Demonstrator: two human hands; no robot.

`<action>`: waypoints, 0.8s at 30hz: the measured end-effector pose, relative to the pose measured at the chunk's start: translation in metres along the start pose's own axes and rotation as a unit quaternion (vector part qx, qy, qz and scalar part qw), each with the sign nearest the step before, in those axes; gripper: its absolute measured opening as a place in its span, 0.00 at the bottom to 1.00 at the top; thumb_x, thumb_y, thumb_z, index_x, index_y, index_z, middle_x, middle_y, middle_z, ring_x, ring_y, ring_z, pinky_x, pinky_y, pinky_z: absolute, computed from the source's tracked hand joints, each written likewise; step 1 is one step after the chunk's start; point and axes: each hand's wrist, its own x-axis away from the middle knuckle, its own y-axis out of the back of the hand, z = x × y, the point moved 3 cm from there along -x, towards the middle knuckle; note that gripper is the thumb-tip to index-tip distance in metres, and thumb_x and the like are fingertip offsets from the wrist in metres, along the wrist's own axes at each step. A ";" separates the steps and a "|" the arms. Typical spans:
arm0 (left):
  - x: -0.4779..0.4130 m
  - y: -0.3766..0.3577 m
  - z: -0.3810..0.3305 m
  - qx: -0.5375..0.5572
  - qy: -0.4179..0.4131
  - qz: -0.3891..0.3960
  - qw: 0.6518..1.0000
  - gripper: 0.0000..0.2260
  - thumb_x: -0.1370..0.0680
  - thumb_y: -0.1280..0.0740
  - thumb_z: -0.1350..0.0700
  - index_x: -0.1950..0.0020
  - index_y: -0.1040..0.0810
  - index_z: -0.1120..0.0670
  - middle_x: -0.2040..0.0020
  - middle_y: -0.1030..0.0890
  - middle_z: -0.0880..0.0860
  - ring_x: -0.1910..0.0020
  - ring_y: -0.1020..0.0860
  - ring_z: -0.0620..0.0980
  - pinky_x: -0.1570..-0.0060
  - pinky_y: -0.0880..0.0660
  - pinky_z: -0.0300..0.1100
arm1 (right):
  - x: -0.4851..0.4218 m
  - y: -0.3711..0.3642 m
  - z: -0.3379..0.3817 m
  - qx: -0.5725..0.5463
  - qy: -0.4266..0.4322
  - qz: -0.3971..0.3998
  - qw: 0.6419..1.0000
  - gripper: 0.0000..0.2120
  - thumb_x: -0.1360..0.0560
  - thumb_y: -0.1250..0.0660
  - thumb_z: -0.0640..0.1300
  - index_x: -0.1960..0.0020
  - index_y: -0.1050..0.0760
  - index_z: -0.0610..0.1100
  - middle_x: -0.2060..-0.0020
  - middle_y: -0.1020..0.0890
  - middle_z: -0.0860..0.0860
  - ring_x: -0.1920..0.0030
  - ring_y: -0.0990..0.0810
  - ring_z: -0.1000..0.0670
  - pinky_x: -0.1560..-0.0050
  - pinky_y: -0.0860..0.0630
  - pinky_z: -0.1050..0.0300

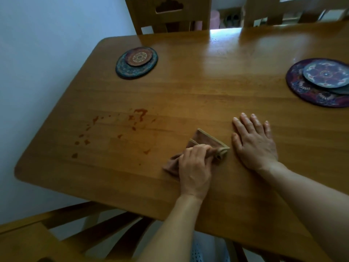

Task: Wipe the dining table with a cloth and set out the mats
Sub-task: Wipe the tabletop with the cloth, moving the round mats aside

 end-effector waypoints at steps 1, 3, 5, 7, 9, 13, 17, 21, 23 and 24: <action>-0.005 0.009 0.002 0.093 0.055 -0.005 0.994 0.08 0.19 0.36 0.52 0.41 0.23 0.51 0.47 0.19 0.48 0.48 0.22 0.47 0.47 0.24 0.49 | 0.000 0.001 0.000 -0.001 0.005 0.008 1.000 0.27 0.19 0.56 0.57 0.21 0.51 0.52 0.21 0.50 0.51 0.22 0.56 0.48 0.23 0.58 0.42; -0.017 0.028 0.008 0.285 0.177 0.000 0.942 0.08 0.19 0.37 0.50 0.41 0.24 0.48 0.51 0.18 0.45 0.51 0.19 0.42 0.50 0.22 0.42 | 0.000 0.003 0.002 -0.002 0.006 0.025 1.000 0.27 0.19 0.55 0.56 0.21 0.52 0.52 0.21 0.51 0.50 0.22 0.57 0.47 0.24 0.59 0.41; -0.031 0.047 0.021 0.426 0.257 0.027 0.867 0.07 0.19 0.36 0.50 0.42 0.23 0.48 0.51 0.15 0.47 0.52 0.17 0.44 0.55 0.21 0.38 | -0.001 0.007 0.006 -0.004 -0.003 0.024 1.000 0.27 0.18 0.53 0.55 0.21 0.50 0.50 0.21 0.50 0.49 0.21 0.56 0.47 0.23 0.58 0.41; -0.044 0.069 0.044 0.498 0.309 0.053 0.809 0.07 0.20 0.35 0.54 0.42 0.22 0.51 0.49 0.15 0.52 0.52 0.16 0.49 0.58 0.20 0.39 | 0.000 0.009 0.014 -0.020 0.003 0.002 1.000 0.26 0.18 0.49 0.50 0.22 0.46 0.48 0.21 0.46 0.48 0.21 0.53 0.47 0.23 0.56 0.41; -0.054 0.092 0.076 0.405 0.331 0.027 0.851 0.11 0.20 0.35 0.53 0.39 0.23 0.51 0.40 0.19 0.56 0.47 0.18 0.50 0.52 0.21 0.42 | -0.002 0.010 0.027 -0.047 0.024 -0.027 0.998 0.25 0.19 0.44 0.46 0.23 0.42 0.47 0.22 0.44 0.48 0.22 0.51 0.48 0.23 0.55 0.42; -0.054 0.092 0.092 0.036 0.154 -0.009 0.987 0.19 0.18 0.43 0.44 0.28 0.31 0.46 0.28 0.30 0.49 0.29 0.35 0.47 0.29 0.37 0.50 | -0.014 0.008 0.062 -0.092 0.023 -0.061 0.994 0.25 0.20 0.42 0.45 0.24 0.40 0.47 0.22 0.42 0.48 0.22 0.49 0.50 0.23 0.56 0.46; -0.037 0.032 0.080 -0.190 -0.011 0.160 0.969 0.24 0.18 0.51 0.38 0.22 0.42 0.41 0.21 0.45 0.42 0.22 0.52 0.44 0.25 0.59 0.50 | -0.019 -0.014 0.092 -0.072 0.021 -0.021 0.997 0.25 0.18 0.49 0.48 0.22 0.45 0.48 0.21 0.47 0.49 0.21 0.54 0.50 0.23 0.59 0.45; -0.068 0.032 0.103 -0.217 -0.018 0.145 0.965 0.24 0.18 0.53 0.38 0.22 0.44 0.41 0.20 0.46 0.42 0.21 0.52 0.44 0.24 0.56 0.51 | -0.021 -0.020 0.094 -0.040 0.018 -0.020 0.999 0.25 0.19 0.51 0.49 0.22 0.46 0.48 0.21 0.47 0.49 0.21 0.55 0.49 0.23 0.59 0.44; -0.081 0.037 0.116 -0.206 0.017 0.127 0.970 0.24 0.17 0.53 0.39 0.22 0.44 0.41 0.20 0.46 0.42 0.21 0.52 0.44 0.24 0.56 0.50 | -0.021 -0.019 0.095 -0.038 0.020 -0.016 0.999 0.25 0.19 0.51 0.50 0.22 0.46 0.48 0.21 0.47 0.49 0.21 0.55 0.50 0.23 0.59 0.43; -0.084 0.042 0.124 -0.205 0.038 0.112 0.972 0.23 0.17 0.53 0.40 0.22 0.43 0.41 0.21 0.45 0.42 0.22 0.51 0.44 0.24 0.56 0.50 | -0.021 -0.018 0.096 -0.038 0.021 -0.013 0.999 0.25 0.19 0.51 0.50 0.22 0.46 0.48 0.21 0.47 0.49 0.21 0.55 0.50 0.23 0.59 0.43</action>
